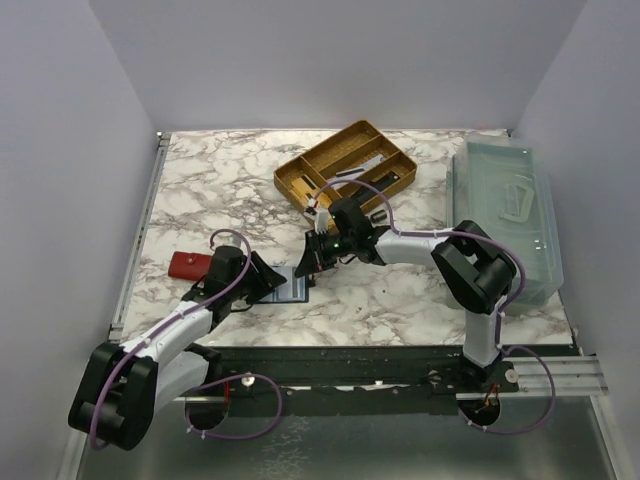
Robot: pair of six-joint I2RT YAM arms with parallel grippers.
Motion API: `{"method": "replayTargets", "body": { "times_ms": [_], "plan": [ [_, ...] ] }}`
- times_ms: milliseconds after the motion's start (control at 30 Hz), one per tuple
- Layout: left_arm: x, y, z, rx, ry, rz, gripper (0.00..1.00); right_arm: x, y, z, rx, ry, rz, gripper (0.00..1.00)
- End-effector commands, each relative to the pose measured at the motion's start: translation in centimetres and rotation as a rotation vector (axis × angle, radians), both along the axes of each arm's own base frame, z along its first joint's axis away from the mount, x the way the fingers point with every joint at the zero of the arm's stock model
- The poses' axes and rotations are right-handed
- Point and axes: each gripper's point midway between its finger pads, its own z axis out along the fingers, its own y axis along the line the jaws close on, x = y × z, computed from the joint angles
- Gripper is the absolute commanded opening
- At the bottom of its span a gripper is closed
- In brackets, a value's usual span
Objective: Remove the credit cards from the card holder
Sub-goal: Remove the credit card from the card holder.
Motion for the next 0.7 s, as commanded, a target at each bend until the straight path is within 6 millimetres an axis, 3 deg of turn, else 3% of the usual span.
{"method": "replayTargets", "body": {
  "times_ms": [0,133,367,667],
  "plan": [
    [0.0,0.1,-0.4,-0.019,-0.012,0.018,0.52,0.7,-0.2,-2.0,-0.069,0.023,-0.061,0.05],
    [-0.3,0.1,-1.0,-0.025,-0.003,0.02,0.52,1.2,-0.6,-2.7,-0.106,0.013,-0.092,0.07],
    [-0.5,0.0,-1.3,-0.039,-0.005,0.017,0.45,0.5,-0.8,-4.5,-0.138,0.071,-0.083,0.19],
    [-0.9,-0.3,-1.9,-0.053,0.007,0.003,0.39,0.4,-0.9,-4.9,-0.148,0.086,-0.083,0.31]
  ]
}}
